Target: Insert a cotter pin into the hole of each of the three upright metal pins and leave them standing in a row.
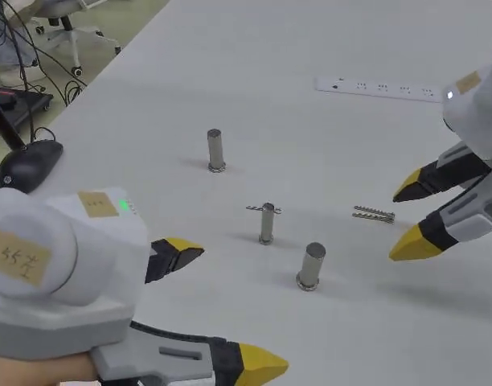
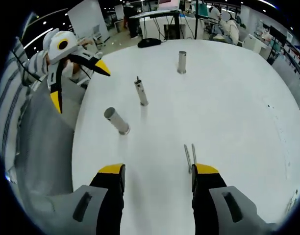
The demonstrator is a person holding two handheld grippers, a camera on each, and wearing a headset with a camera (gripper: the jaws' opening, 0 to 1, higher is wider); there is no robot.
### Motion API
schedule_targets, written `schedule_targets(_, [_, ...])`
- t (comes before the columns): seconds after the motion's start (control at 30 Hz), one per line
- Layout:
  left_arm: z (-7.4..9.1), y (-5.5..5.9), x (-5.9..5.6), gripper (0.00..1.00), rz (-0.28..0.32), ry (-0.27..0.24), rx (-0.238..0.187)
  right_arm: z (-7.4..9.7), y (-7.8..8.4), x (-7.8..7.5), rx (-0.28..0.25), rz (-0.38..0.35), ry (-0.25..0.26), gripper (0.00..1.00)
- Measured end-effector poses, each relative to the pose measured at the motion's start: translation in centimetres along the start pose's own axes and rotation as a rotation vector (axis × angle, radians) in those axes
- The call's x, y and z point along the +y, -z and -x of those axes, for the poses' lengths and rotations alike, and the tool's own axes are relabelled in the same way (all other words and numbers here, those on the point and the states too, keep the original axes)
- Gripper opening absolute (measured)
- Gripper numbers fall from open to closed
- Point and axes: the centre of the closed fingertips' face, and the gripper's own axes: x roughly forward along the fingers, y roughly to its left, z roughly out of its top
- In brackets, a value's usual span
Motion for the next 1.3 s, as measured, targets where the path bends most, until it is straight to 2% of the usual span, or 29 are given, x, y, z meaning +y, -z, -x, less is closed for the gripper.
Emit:
schedule_targets(0.17, [0.0,0.1,-0.1,0.82,0.011,0.005,0.001,-0.7,0.5,-0.8,0.031,0.011,-0.012,0.51])
schedule_targets(0.23, [0.0,0.2,-0.2,0.82,0.012,0.003,0.003,-1.0,0.8,-0.8,0.058,0.027,-0.027,0.49])
schedule_targets(0.5, [0.1,0.2,-0.2,0.79,0.031,0.003,-0.001,-1.9,1.2,-1.2,0.092,0.042,-0.048,0.49])
schedule_targets(0.63, [0.2,0.2,0.0,0.79,0.037,-0.004,-0.005,-2.4,1.7,-1.9,0.114,0.035,-0.047,0.49])
schedule_targets(0.93, [0.1,0.8,0.0,0.78,0.049,-0.011,0.005,-2.4,1.8,-2.3,0.111,0.017,-0.051,0.45])
schedule_targets(1.03, [0.0,0.9,-0.1,0.77,0.045,-0.011,0.009,-2.5,1.9,-2.7,0.135,0.056,-0.024,0.39])
schedule_targets(1.23, [-0.3,0.9,-0.1,0.76,0.047,-0.011,0.008,-2.6,1.9,-3.4,0.15,0.027,0.025,0.29])
schedule_targets(1.27, [-0.4,0.9,-0.1,0.76,0.044,-0.01,0.01,-2.6,1.9,-3.5,0.152,0.03,0.038,0.27])
schedule_targets(1.3, [-0.4,0.9,-0.2,0.75,0.042,-0.008,0.01,-2.6,1.9,-4.0,0.156,0.035,0.073,0.22])
